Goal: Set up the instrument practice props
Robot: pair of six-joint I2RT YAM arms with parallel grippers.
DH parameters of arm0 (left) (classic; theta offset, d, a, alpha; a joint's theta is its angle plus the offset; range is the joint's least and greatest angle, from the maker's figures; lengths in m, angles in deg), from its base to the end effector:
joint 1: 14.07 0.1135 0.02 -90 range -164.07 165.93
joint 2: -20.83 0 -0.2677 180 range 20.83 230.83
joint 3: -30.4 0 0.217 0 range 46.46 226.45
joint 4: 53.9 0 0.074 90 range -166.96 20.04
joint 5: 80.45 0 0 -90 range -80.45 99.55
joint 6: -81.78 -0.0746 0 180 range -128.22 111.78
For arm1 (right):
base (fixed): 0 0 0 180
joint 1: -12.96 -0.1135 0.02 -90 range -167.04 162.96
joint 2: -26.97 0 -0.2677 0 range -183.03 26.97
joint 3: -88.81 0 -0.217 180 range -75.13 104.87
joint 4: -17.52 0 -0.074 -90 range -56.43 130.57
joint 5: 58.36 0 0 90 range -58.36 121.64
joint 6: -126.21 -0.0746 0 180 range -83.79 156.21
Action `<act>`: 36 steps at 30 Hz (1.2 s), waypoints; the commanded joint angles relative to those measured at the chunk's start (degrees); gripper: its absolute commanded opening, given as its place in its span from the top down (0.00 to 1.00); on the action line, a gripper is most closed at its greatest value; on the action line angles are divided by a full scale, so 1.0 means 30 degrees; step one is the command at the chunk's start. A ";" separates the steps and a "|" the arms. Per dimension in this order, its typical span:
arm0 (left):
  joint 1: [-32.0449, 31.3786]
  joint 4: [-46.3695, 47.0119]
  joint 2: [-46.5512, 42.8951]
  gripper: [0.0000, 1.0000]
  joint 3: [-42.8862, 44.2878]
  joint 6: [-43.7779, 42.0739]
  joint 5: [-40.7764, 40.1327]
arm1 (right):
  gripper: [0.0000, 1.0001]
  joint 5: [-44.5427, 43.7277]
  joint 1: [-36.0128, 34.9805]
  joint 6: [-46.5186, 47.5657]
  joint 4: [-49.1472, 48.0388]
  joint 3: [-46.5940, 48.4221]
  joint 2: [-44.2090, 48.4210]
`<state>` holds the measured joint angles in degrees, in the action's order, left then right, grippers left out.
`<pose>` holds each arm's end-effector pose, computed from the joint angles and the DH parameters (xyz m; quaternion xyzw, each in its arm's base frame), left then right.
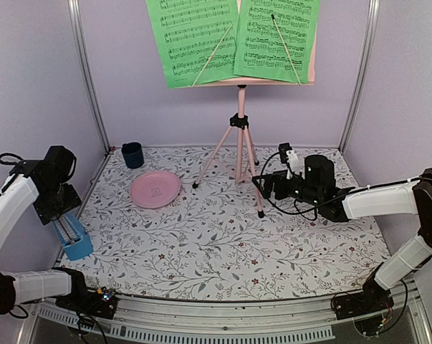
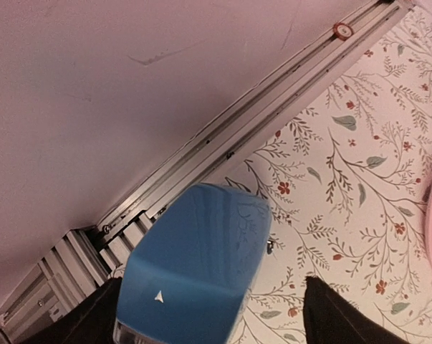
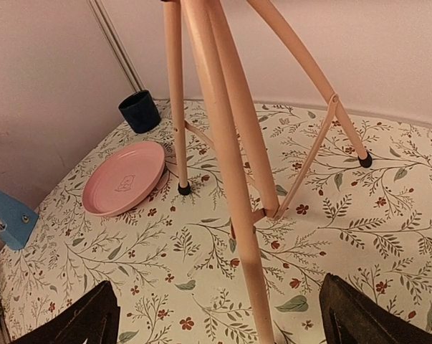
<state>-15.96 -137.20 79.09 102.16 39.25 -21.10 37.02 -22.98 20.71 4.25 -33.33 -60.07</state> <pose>0.1391 0.0335 0.2621 -0.4105 0.8574 0.1658 0.2623 0.2697 0.2042 0.2344 -0.1693 0.7796 0.2949 0.5259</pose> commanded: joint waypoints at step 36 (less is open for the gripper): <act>-0.7055 0.5738 0.1172 0.83 0.4262 -0.3614 0.2542 | 0.01 0.0794 0.0041 -0.0248 -0.0321 -0.0047 0.0922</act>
<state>-31.17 -127.13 82.37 110.86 27.49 -14.87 38.25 -22.98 20.55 3.64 -33.33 -59.81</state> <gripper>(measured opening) 0.552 0.991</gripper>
